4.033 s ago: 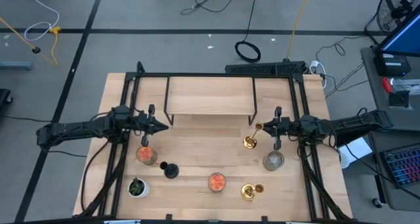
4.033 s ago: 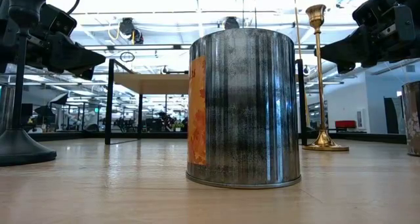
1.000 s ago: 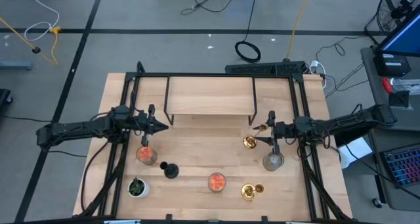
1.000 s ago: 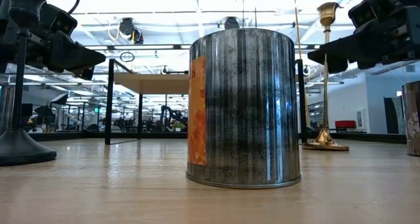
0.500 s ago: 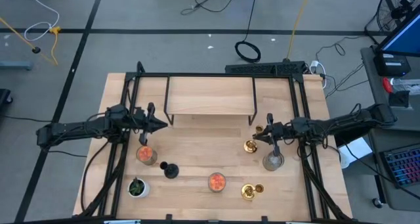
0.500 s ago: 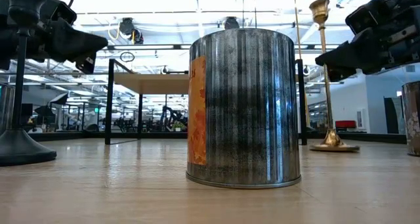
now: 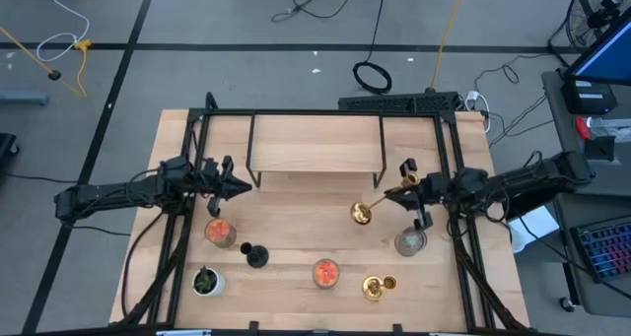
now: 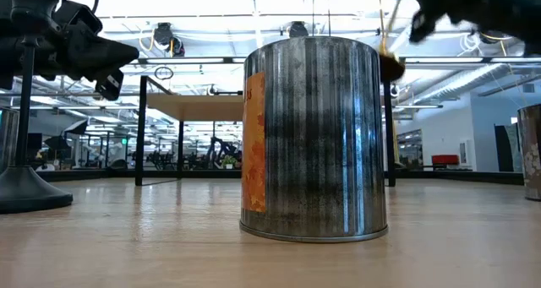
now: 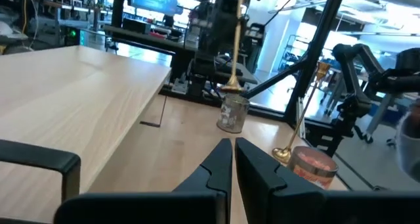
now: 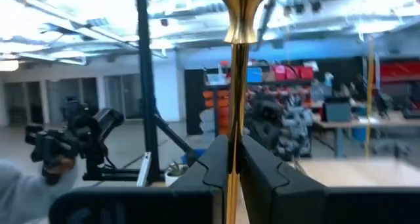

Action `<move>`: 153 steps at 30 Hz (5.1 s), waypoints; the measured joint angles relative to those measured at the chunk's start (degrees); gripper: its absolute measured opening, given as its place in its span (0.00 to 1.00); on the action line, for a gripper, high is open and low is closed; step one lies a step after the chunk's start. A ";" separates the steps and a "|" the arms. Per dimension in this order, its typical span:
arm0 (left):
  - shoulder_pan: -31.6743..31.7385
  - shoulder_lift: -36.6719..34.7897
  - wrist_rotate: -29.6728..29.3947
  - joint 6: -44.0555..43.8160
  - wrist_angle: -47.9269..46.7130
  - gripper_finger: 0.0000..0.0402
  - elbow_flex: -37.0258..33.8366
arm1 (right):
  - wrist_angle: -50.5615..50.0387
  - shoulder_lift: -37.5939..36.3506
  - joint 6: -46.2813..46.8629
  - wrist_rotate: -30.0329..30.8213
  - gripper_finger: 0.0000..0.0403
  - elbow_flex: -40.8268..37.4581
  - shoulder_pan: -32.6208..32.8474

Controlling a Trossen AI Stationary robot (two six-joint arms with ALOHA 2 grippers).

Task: Pick & Place candle stick holders
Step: Put the top gold candle holder on the shelf, then put the black candle holder on the shelf

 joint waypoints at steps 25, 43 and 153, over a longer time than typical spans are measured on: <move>0.00 0.00 -0.02 1.53 2.61 0.06 0.00 | -15.41 18.73 -2.79 22.84 0.04 23.12 -29.22; -0.02 0.00 -0.02 2.36 1.36 0.06 0.00 | -14.23 21.74 -0.95 22.47 0.07 23.27 -33.84; -38.87 35.20 -11.93 9.91 -14.45 0.28 17.56 | -30.89 19.46 0.50 16.50 0.44 23.12 5.20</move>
